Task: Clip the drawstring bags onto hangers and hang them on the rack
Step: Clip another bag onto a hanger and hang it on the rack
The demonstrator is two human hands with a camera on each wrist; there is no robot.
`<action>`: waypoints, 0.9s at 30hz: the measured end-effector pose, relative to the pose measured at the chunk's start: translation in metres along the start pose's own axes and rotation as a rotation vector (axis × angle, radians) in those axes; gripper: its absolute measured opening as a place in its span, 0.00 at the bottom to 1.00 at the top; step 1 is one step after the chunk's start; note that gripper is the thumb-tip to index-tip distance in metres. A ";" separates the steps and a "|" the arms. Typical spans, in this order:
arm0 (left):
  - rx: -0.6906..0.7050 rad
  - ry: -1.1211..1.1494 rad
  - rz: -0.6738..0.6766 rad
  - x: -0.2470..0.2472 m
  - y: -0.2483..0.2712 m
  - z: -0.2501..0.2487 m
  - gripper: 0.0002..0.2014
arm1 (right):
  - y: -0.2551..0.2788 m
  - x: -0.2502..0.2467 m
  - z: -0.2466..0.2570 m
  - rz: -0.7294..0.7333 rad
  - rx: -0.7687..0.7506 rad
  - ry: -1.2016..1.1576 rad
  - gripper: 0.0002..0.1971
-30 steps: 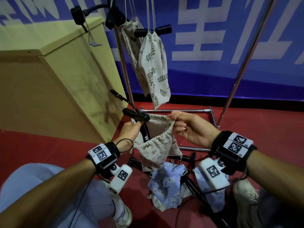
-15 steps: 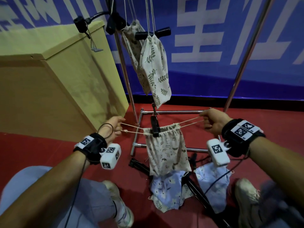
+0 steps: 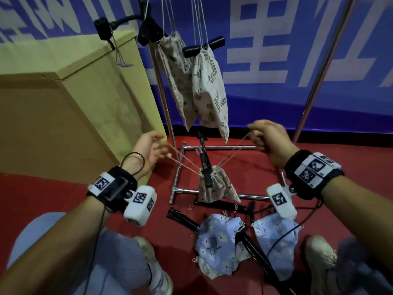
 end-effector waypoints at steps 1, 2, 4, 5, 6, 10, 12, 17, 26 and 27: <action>0.053 -0.039 0.060 0.017 0.013 -0.002 0.04 | 0.011 0.018 0.009 0.069 -0.058 0.038 0.07; 0.111 -0.072 0.139 0.032 0.024 -0.005 0.08 | 0.021 0.033 0.016 0.135 -0.105 0.058 0.04; 0.213 -0.149 0.305 0.061 0.042 -0.010 0.15 | 0.038 0.056 0.027 0.238 -0.170 0.075 0.07; 0.260 -0.196 0.367 0.073 0.048 -0.012 0.18 | 0.043 0.064 0.030 0.278 -0.189 0.089 0.09; 0.315 -0.253 0.405 0.082 0.052 -0.013 0.22 | 0.048 0.071 0.032 0.316 -0.204 0.102 0.11; 0.544 -0.509 0.363 0.094 0.047 -0.014 0.32 | 0.054 0.087 0.036 0.379 -0.224 0.161 0.17; 0.571 -0.545 0.327 0.095 0.043 -0.013 0.38 | 0.054 0.089 0.035 0.395 -0.221 0.162 0.17; 0.637 -0.675 0.291 0.097 0.045 -0.007 0.44 | 0.057 0.088 0.020 0.433 -0.150 0.191 0.23; 0.722 -0.728 0.267 0.106 0.053 0.004 0.44 | 0.057 0.078 0.017 0.426 -0.211 0.349 0.18; 0.714 -0.708 0.262 0.106 0.051 0.006 0.44 | 0.057 0.076 0.018 0.424 -0.218 0.346 0.17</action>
Point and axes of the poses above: each hand's wrist, its own y-axis away from the middle knuckle, its own x-axis out of the palm, z = x × y, the point moved 6 cm from there along -y, towards the middle knuckle, and after that the axes turned 3 degrees about y, right-handed, at the moved point
